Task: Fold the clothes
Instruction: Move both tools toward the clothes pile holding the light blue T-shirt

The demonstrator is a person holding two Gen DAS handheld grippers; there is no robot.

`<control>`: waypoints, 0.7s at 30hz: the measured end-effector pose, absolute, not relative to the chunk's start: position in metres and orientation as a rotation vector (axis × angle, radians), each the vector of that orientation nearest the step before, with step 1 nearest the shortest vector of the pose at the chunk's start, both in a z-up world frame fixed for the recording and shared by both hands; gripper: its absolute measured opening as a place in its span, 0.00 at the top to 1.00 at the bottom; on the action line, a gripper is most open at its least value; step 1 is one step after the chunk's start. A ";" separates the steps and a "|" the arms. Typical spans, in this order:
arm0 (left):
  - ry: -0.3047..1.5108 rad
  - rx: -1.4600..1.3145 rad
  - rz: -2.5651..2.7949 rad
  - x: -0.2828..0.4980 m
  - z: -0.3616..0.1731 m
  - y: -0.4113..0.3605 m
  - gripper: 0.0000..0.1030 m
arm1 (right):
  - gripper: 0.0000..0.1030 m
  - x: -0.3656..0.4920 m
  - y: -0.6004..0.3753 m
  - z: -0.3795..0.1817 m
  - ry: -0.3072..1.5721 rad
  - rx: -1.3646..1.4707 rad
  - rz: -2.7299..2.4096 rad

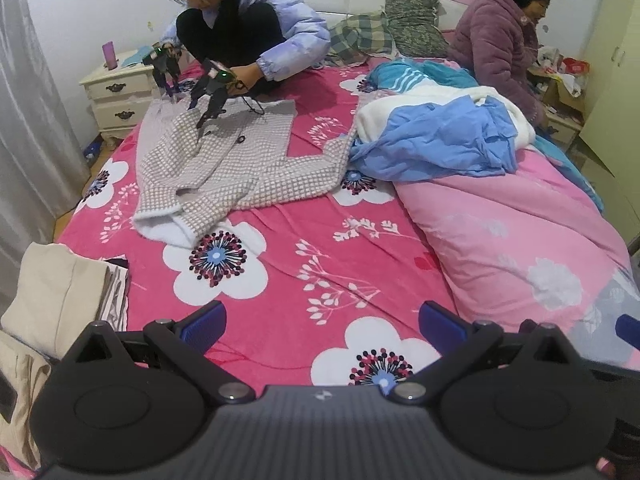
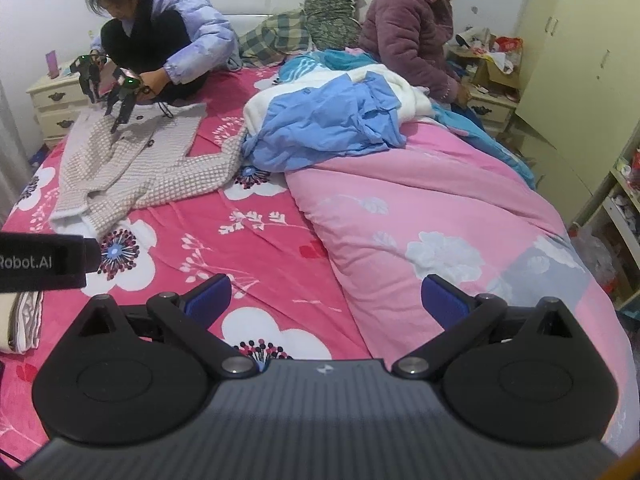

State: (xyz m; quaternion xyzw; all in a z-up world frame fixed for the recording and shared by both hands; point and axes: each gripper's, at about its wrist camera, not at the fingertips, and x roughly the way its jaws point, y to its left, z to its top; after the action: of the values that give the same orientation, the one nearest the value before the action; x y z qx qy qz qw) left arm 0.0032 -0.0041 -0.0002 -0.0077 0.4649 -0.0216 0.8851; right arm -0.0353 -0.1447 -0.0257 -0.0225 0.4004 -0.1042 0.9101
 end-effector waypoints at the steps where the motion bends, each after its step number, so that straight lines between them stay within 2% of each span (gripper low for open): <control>1: 0.961 -0.015 -0.051 0.001 0.000 -0.003 0.00 | 0.01 -0.035 -0.143 -0.026 0.828 -0.048 -0.216; 21: 0.951 0.013 -0.060 0.005 -0.010 -0.014 0.00 | 0.01 -0.042 -0.175 -0.036 0.840 -0.017 -0.229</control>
State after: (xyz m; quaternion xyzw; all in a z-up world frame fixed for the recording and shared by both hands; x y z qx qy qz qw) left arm 0.0047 -0.0143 -0.0100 0.0062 0.4576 -0.0290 0.8887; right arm -0.0420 -0.1750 -0.0362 -0.0084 0.4068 -0.1111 0.9067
